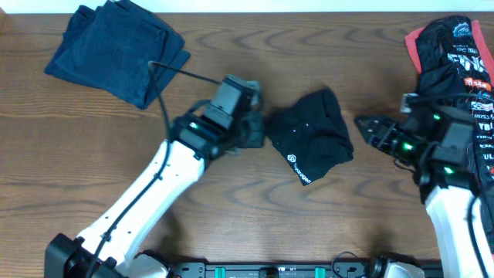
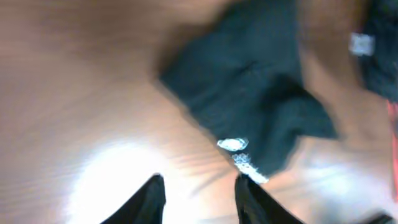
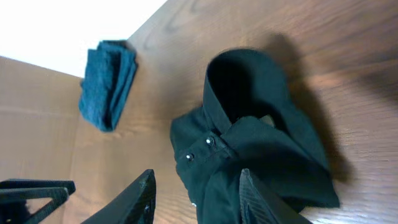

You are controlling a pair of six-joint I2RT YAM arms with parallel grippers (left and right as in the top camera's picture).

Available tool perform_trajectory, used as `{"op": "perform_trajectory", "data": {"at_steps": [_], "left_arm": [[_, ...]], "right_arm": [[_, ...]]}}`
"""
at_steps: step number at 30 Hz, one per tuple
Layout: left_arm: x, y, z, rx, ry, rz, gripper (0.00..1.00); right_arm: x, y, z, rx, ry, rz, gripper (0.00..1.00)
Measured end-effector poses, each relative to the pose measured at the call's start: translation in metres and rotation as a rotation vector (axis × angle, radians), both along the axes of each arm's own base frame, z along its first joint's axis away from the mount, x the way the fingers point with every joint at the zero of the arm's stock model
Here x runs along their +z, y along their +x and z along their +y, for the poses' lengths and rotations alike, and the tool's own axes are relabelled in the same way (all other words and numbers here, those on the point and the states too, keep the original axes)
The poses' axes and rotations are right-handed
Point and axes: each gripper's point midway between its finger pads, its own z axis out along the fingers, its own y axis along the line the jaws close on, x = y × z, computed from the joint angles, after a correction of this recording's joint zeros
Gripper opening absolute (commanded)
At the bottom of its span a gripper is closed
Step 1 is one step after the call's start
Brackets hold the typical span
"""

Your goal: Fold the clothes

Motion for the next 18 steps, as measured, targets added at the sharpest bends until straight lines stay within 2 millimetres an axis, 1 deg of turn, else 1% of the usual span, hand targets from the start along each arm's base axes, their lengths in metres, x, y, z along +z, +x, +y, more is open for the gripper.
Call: {"op": "perform_trajectory", "data": {"at_steps": [3, 5, 8, 12, 15, 18], "left_arm": [[-0.013, -0.004, 0.029, 0.063, 0.070, 0.069, 0.40], [-0.018, -0.005, 0.043, 0.096, 0.104, 0.096, 0.40], [-0.024, -0.007, 0.058, 0.127, 0.143, 0.125, 0.40], [-0.026, -0.007, 0.064, 0.133, 0.162, 0.127, 0.40], [-0.026, -0.007, 0.064, 0.131, 0.165, 0.126, 0.41], [-0.026, -0.007, 0.064, 0.127, 0.167, 0.125, 0.42]], "right_arm": [[-0.020, 0.004, 0.014, 0.034, -0.007, 0.052, 0.43], [-0.034, 0.006, 0.023, 0.059, -0.020, 0.085, 0.44], [-0.053, 0.005, 0.028, 0.071, -0.061, 0.130, 0.44], [-0.075, 0.005, 0.026, 0.071, -0.129, 0.175, 0.44], [-0.084, 0.006, 0.023, 0.067, -0.154, 0.191, 0.41], [-0.085, 0.005, 0.022, 0.063, -0.163, 0.196, 0.41]]}}
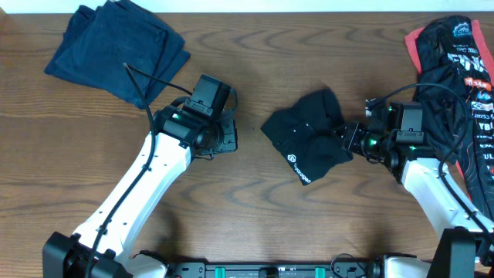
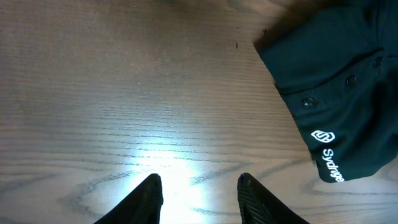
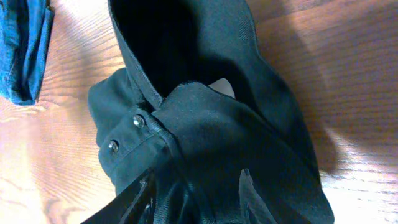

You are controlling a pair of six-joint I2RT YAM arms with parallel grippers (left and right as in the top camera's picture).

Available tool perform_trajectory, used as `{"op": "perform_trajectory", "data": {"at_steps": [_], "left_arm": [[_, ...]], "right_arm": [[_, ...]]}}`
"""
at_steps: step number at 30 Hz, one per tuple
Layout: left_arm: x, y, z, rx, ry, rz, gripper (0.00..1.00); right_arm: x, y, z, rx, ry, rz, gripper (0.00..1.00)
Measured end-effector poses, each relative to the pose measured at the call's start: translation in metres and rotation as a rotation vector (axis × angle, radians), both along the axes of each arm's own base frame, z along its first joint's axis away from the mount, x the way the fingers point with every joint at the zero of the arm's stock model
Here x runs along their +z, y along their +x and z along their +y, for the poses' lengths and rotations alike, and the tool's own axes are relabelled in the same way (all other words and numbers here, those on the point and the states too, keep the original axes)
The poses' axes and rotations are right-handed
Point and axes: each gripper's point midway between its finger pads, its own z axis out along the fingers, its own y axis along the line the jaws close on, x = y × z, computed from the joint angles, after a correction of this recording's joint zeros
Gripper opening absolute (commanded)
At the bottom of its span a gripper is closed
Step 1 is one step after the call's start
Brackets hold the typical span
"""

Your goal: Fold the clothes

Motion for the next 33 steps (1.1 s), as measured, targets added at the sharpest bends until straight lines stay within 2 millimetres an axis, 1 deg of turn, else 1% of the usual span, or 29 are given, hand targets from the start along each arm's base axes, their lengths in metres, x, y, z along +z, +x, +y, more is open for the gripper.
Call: {"op": "perform_trajectory", "data": {"at_steps": [5, 13, 16, 22, 30, 33], "left_arm": [[0.000, 0.000, 0.001, -0.004, 0.007, -0.004, 0.43], [0.000, 0.001, 0.002, -0.003, 0.010, -0.005, 0.43], [0.000, 0.001, 0.002, -0.003, 0.011, -0.005, 0.43], [0.000, 0.001, 0.002, -0.003, 0.011, -0.005, 0.44], [0.000, 0.001, 0.002, -0.003, 0.011, -0.005, 0.44], [0.000, 0.001, 0.002, -0.003, 0.011, -0.005, 0.44]], "right_arm": [[-0.003, -0.005, 0.002, 0.009, -0.002, 0.021, 0.41], [-0.006, -0.011, 0.020, 0.064, -0.026, 0.028, 0.39], [-0.009, -0.012, 0.021, 0.062, -0.051, 0.037, 0.31], [-0.011, -0.011, 0.015, 0.040, -0.077, 0.041, 0.01], [-0.016, -0.008, 0.002, -0.018, -0.140, 0.048, 0.01], [-0.012, -0.001, -0.007, -0.052, -0.171, 0.035, 0.02]]}}
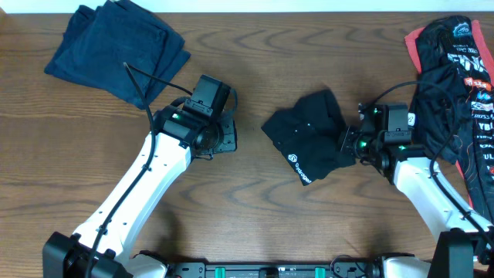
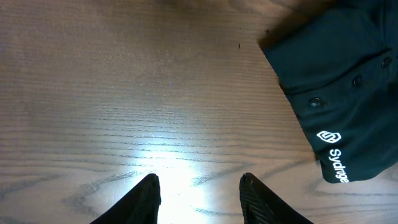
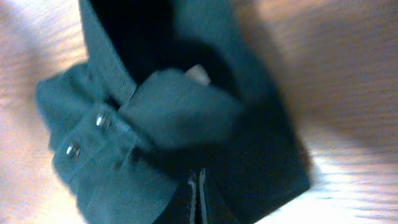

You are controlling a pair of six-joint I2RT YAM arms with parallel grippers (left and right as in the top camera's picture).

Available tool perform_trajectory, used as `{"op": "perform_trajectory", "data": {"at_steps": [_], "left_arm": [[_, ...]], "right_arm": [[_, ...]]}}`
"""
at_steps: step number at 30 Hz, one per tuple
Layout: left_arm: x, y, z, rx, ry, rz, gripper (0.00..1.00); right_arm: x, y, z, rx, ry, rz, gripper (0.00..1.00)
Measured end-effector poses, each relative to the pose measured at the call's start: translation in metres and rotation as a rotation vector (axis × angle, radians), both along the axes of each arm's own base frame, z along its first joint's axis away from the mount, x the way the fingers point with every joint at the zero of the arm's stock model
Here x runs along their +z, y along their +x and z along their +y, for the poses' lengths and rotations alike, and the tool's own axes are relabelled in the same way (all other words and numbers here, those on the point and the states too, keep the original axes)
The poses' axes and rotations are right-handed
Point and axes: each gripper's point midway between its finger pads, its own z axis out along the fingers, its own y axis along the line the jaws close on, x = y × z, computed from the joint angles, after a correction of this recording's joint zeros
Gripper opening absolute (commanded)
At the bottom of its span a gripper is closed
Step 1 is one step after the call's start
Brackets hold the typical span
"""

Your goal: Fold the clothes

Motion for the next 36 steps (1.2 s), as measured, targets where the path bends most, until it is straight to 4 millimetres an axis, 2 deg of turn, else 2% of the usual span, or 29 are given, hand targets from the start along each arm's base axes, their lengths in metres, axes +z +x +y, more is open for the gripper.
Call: {"op": "perform_trajectory", "data": {"at_steps": [3, 8, 13, 18, 20, 22, 25, 27, 28, 31, 33, 36], "left_arm": [[0.000, 0.000, 0.000, 0.000, 0.000, 0.000, 0.44], [-0.001, 0.000, 0.000, 0.000, 0.001, 0.003, 0.44], [-0.002, 0.000, 0.000, 0.000, 0.002, 0.005, 0.44], [-0.002, 0.000, 0.000, 0.000, 0.002, 0.005, 0.44], [-0.002, 0.000, 0.000, 0.000, 0.003, 0.006, 0.45], [-0.003, 0.000, 0.000, 0.000, 0.003, 0.007, 0.45], [-0.003, 0.000, 0.000, 0.000, 0.004, 0.008, 0.45], [-0.003, 0.000, 0.000, 0.000, 0.004, 0.008, 0.46], [-0.003, 0.000, 0.000, 0.000, 0.004, 0.008, 0.46], [-0.003, 0.000, 0.000, 0.000, 0.004, 0.008, 0.46], [-0.003, 0.000, 0.000, 0.000, 0.004, 0.008, 0.49], [-0.003, 0.000, 0.000, -0.002, 0.004, 0.008, 0.49]], "right_arm": [[0.010, 0.016, -0.012, -0.042, -0.048, -0.055, 0.04], [0.021, 0.031, -0.021, -0.063, -0.097, -0.123, 0.09], [0.018, 0.030, -0.034, -0.104, -0.164, -0.110, 0.20], [0.015, 0.018, -0.049, -0.138, -0.234, -0.026, 0.16], [0.026, 0.019, -0.052, -0.144, -0.248, -0.002, 0.08], [0.049, 0.025, -0.053, -0.141, -0.252, -0.004, 0.01], [0.086, 0.032, -0.047, -0.117, -0.226, -0.021, 0.01], [0.107, 0.028, -0.035, -0.055, -0.180, -0.026, 0.02], [0.111, 0.022, -0.028, -0.026, -0.155, -0.012, 0.02], [0.103, -0.005, -0.015, 0.039, -0.096, 0.088, 0.02], [0.087, -0.017, -0.009, 0.065, -0.072, 0.143, 0.01], [0.058, -0.030, -0.004, 0.081, -0.051, 0.227, 0.03]]}}
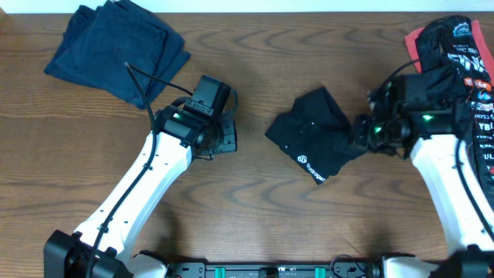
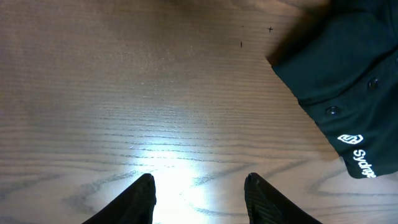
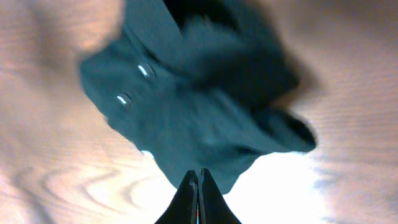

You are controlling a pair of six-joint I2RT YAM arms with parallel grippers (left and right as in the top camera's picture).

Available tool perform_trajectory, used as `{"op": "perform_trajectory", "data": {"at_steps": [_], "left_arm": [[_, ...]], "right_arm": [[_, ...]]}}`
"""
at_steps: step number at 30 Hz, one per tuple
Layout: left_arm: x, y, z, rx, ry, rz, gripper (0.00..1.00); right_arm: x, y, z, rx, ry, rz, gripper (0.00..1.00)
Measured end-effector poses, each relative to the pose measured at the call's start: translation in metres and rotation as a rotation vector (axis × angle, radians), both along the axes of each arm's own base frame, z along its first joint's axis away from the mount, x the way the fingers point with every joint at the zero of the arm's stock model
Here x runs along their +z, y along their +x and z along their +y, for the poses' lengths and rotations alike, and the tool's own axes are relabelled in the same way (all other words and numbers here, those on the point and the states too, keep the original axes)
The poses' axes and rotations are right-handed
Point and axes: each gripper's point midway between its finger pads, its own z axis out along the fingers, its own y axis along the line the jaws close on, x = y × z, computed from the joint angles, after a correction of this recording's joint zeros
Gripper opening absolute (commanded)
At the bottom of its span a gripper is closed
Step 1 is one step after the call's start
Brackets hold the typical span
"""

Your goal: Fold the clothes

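A crumpled black shirt (image 1: 309, 131) with a white logo lies mid-table. My right gripper (image 1: 360, 133) is shut on its right edge. In the right wrist view the closed fingertips (image 3: 199, 174) meet at the fabric's near hem, with the black shirt (image 3: 199, 87) and its two buttons spread beyond. My left gripper (image 1: 229, 136) hangs open over bare wood to the left of the shirt. The left wrist view has the left gripper (image 2: 200, 186) with nothing between its fingers and the black shirt (image 2: 348, 87) at upper right.
A folded blue garment (image 1: 116, 42) lies at the back left corner. A pile of red and black printed clothes (image 1: 463, 46) sits at the right edge, close behind the right arm. A black cable (image 1: 154, 85) loops over the left arm.
My right gripper, still shut on the shirt's edge, has shifted to the right and risen. The shirt has slid slightly right and its right side is pulled out. The left arm has not moved.
At first my left gripper stood open at the shirt's left edge and the right gripper was open some way to its right. Then the left had drawn back left and the right was open at the shirt. Later the right was shut on it, and now it has tugged it right.
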Motion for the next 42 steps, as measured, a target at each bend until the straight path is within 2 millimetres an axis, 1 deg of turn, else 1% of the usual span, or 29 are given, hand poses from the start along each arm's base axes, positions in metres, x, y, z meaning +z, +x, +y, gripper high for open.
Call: {"op": "perform_trajectory", "data": {"at_steps": [3, 5, 8, 11, 14, 18, 21, 23, 28, 30, 34, 36, 38, 42], "left_arm": [[0.000, 0.000, 0.000, -0.001, 0.000, -0.001, 0.49], [0.000, 0.000, 0.000, -0.001, 0.001, 0.000, 0.49], [0.000, 0.000, 0.000, -0.001, 0.001, 0.000, 0.49], [0.000, 0.000, 0.000, -0.001, 0.001, 0.001, 0.49], [0.000, -0.001, 0.000, -0.001, 0.002, 0.003, 0.49], [0.000, -0.001, 0.001, -0.001, 0.002, 0.004, 0.50], [0.000, -0.001, 0.001, -0.001, 0.002, 0.004, 0.50], [0.000, -0.001, 0.001, -0.001, 0.003, 0.004, 0.50], [0.000, -0.001, 0.001, -0.001, 0.002, 0.004, 0.50], [0.000, -0.001, 0.000, -0.001, 0.002, 0.003, 0.50], [0.000, -0.001, 0.000, -0.001, 0.002, 0.002, 0.50], [0.000, 0.000, 0.000, -0.001, 0.001, 0.001, 0.50], [0.000, 0.000, 0.000, -0.001, 0.001, 0.001, 0.50], [0.000, 0.000, 0.000, -0.001, 0.001, 0.001, 0.50]], "right_arm": [[-0.032, -0.008, 0.001, -0.004, 0.005, 0.079, 0.04], [-0.046, -0.003, 0.002, -0.011, 0.008, 0.099, 0.03], [-0.064, 0.014, 0.002, -0.022, 0.008, 0.085, 0.02], [-0.081, 0.034, -0.003, -0.039, -0.021, 0.052, 0.02], [-0.088, 0.045, -0.011, -0.058, -0.058, 0.027, 0.04], [-0.086, 0.051, -0.022, -0.080, -0.105, 0.006, 0.07], [-0.079, 0.054, -0.025, -0.082, -0.127, 0.011, 0.09], [-0.070, 0.062, -0.028, -0.083, -0.142, -0.010, 0.09], [-0.048, 0.091, -0.032, -0.101, -0.166, -0.116, 0.11], [-0.044, 0.096, -0.033, -0.104, -0.168, -0.135, 0.11], [-0.038, 0.102, -0.031, -0.110, -0.158, -0.151, 0.08], [-0.034, 0.104, -0.025, -0.101, -0.121, -0.160, 0.08], [-0.031, 0.104, -0.011, -0.076, -0.066, -0.161, 0.08], [-0.025, 0.096, 0.030, 0.030, 0.071, -0.155, 0.08]]}}
